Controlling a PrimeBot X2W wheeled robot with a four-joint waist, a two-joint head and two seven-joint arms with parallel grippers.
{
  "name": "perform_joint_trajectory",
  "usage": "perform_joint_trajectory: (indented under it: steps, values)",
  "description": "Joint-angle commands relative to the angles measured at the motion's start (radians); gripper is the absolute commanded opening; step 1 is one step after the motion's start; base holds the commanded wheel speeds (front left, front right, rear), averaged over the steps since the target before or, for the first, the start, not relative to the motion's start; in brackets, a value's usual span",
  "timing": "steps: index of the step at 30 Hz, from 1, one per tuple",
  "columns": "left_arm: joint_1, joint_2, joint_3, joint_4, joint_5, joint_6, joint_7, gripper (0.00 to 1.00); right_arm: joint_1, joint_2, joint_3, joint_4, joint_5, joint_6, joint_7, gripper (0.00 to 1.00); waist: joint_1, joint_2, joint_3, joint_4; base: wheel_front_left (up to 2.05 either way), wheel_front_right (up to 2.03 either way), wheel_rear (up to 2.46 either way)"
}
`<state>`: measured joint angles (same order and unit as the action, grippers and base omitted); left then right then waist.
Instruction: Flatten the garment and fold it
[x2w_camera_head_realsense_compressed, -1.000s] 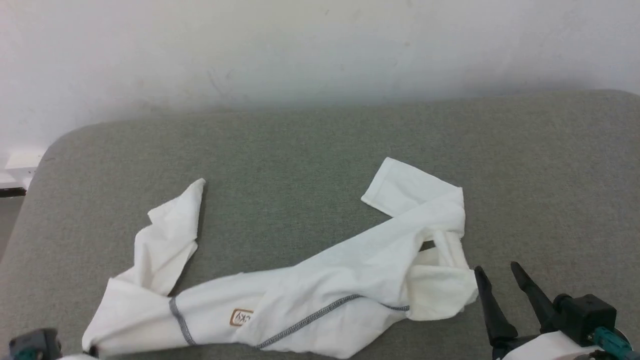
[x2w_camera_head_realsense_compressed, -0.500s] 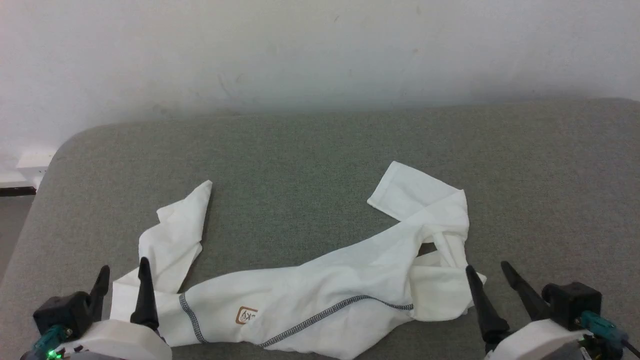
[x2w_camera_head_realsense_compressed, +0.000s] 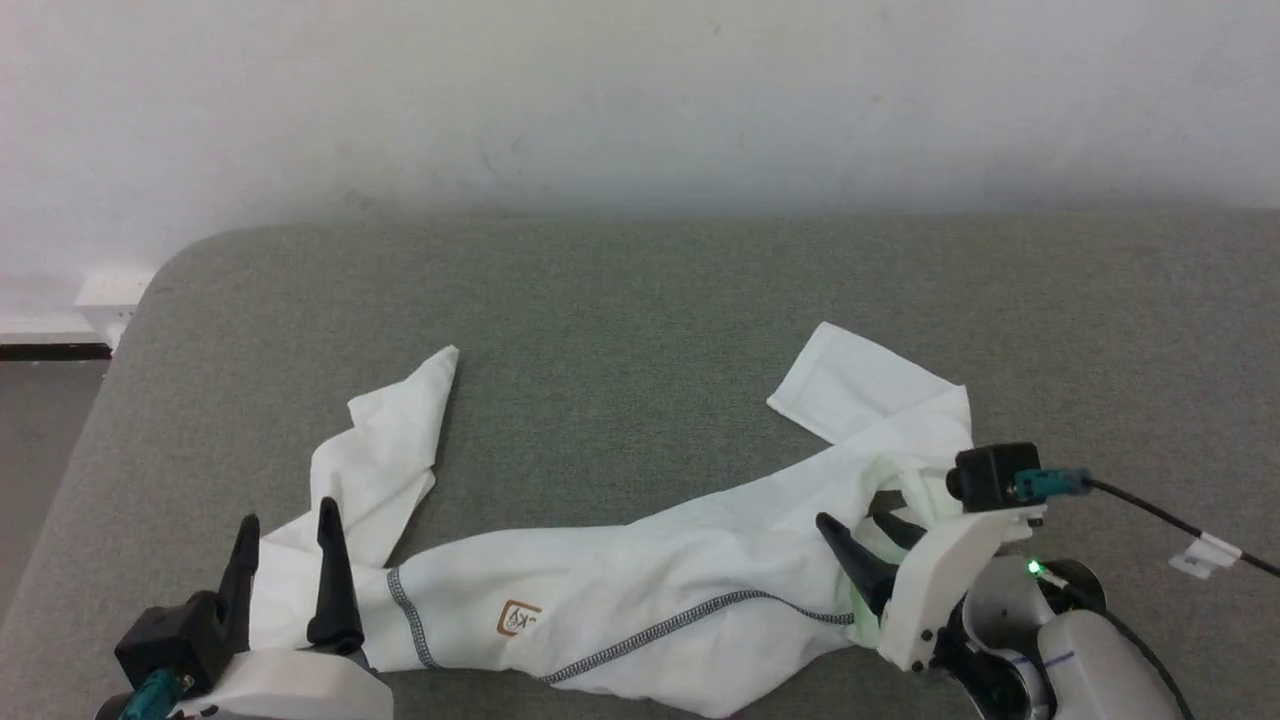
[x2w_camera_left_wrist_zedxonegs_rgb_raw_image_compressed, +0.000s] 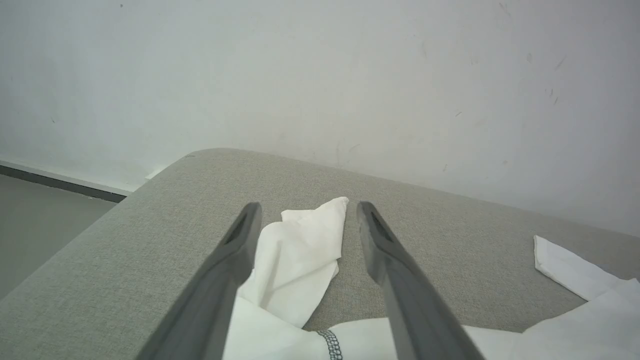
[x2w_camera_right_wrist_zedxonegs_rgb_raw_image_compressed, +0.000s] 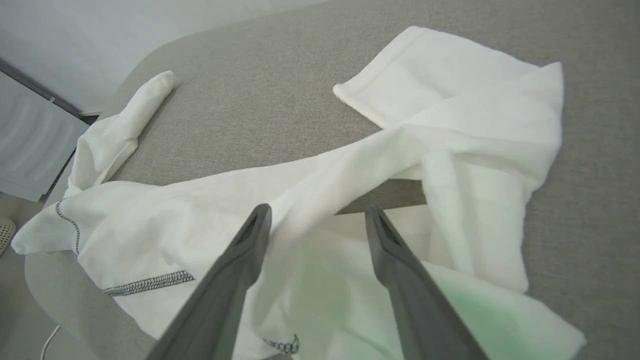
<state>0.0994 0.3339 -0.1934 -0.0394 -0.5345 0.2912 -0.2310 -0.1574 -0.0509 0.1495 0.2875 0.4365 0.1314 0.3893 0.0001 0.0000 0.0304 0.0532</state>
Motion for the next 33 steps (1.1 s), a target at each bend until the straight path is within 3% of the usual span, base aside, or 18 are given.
perform_joint_trajectory:
  steps: [1,3,4,5,6,7,13,17,20,24,27,33]
  values:
    - [-0.018,-0.008,-0.004,0.003,0.011,-0.005,-0.009,1.0,-0.03,0.001,0.002,0.035,0.02,-0.001,0.018,1.0,-0.0001,0.0,0.003,0.012,0.0,0.0,0.0]
    - [-0.02,-0.017,-0.008,0.007,0.01,-0.007,-0.012,1.0,-0.067,0.001,0.003,0.098,0.041,-0.001,0.042,1.0,-0.0001,0.0,0.003,0.017,0.0,0.0,0.0]
    - [-0.023,-0.02,-0.009,0.011,0.009,-0.011,-0.014,1.0,-0.083,0.001,0.012,0.127,0.054,-0.001,0.059,0.92,-0.0001,0.0,0.003,0.02,0.0,0.0,0.0]
    - [-0.025,-0.025,-0.01,0.015,0.008,-0.014,-0.015,1.0,-0.102,0.001,0.018,0.145,0.055,-0.001,0.054,0.47,-0.0001,0.0,0.003,0.023,0.0,0.0,0.0]
    - [-0.027,-0.029,-0.011,0.018,0.007,-0.016,-0.017,1.0,-0.12,0.001,0.02,0.156,0.068,-0.001,0.036,0.33,-0.0001,0.0,0.003,0.025,0.0,0.0,0.0]
    - [-0.029,-0.033,-0.01,0.022,0.005,-0.017,-0.018,1.0,-0.137,0.001,0.028,0.163,0.073,-0.001,0.019,0.0,-0.0001,0.0,0.003,0.025,0.0,0.0,0.0]
    - [-0.03,-0.04,-0.001,0.033,0.006,-0.025,-0.023,1.0,-0.203,-0.02,0.056,0.128,0.038,-0.001,-0.136,0.0,-0.0001,0.0,-0.003,0.012,0.0,0.0,0.0]
    - [-0.025,-0.045,0.0,0.035,0.012,-0.029,-0.026,1.0,-0.174,-0.068,0.112,-0.011,0.065,-0.001,-0.218,0.0,-0.0001,0.0,-0.018,-0.005,0.0,0.0,0.0]
    - [-0.016,-0.051,0.001,0.037,0.016,-0.031,-0.028,1.0,-0.066,-0.122,0.088,-0.141,0.076,-0.001,-0.236,0.0,-0.0001,0.0,-0.042,-0.015,0.0,0.0,0.0]
    - [0.007,-0.057,0.007,0.044,0.018,-0.03,-0.029,1.0,0.152,-0.135,-0.065,-0.31,0.057,-0.001,-0.218,0.0,-0.0001,0.0,-0.076,-0.034,0.0,0.0,0.0]
    - [0.026,-0.058,0.013,0.051,0.015,-0.029,-0.029,1.0,0.3,-0.096,-0.223,-0.404,0.038,-0.001,-0.188,0.0,-0.0001,0.0,-0.094,-0.055,0.0,0.0,0.0]
    - [0.044,-0.055,0.006,0.059,0.013,-0.031,-0.024,1.0,0.447,-0.029,-0.497,-0.437,-0.015,-0.001,-0.134,0.0,-0.0001,0.0,-0.113,-0.084,0.0,0.0,0.0]
